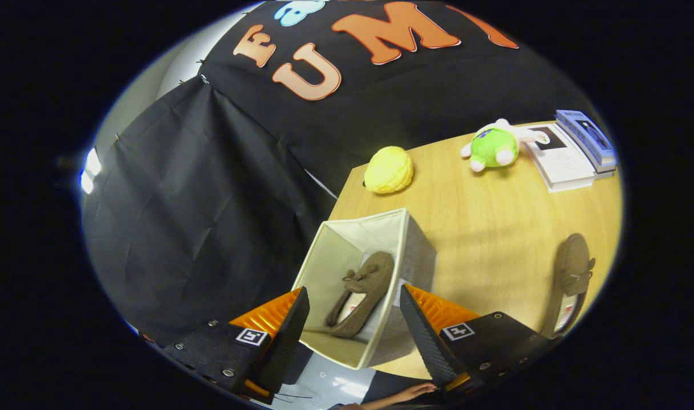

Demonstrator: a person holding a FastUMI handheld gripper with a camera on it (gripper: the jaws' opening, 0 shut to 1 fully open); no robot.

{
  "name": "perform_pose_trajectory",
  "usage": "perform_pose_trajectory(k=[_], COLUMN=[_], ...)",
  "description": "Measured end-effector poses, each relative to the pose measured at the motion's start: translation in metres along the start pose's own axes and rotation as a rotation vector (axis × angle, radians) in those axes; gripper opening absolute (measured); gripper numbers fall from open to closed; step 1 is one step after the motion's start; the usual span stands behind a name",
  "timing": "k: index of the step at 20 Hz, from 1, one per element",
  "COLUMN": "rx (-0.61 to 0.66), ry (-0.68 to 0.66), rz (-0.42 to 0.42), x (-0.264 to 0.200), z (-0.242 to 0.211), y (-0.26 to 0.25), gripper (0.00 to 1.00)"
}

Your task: Open the storage box then place both shoes into the box .Put the left shoe in first, then the right shoe, with the right side of both shoes facing outward in a uniform manner.

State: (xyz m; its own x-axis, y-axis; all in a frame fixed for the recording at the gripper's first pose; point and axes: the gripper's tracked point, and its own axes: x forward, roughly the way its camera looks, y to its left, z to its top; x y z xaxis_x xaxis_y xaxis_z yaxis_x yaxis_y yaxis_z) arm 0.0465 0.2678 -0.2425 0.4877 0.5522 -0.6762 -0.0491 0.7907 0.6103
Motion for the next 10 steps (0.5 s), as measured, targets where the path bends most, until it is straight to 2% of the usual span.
perform_pose_trajectory(k=[4,10], rx=[-0.039,-0.093], ry=[-0.023,-0.063], rz=[-0.079,-0.280], x=[-0.032,-0.066], z=[-0.003,-0.007], y=[-0.055,-0.147], gripper=[0.96,0.96])
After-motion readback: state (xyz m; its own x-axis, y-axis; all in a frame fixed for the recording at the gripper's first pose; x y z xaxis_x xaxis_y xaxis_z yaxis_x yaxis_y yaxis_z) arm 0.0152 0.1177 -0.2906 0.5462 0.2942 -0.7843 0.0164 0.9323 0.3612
